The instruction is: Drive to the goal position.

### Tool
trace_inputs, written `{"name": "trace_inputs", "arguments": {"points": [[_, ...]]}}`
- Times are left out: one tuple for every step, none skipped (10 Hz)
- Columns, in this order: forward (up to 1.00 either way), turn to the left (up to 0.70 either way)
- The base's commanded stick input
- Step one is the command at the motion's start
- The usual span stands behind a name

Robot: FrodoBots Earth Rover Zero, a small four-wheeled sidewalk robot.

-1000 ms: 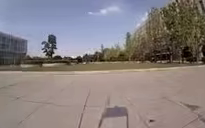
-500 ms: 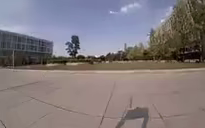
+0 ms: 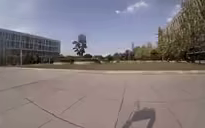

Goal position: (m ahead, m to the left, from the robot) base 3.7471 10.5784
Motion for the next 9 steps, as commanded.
{"name": "trace_inputs", "arguments": {"points": [[0.7,0.0],[0.7,0.0],[0.7,0.0],[0.7,0.0],[0.7,0.0],[0.7,0.0],[0.7,0.0],[0.7,0.0],[0.7,0.0]]}}
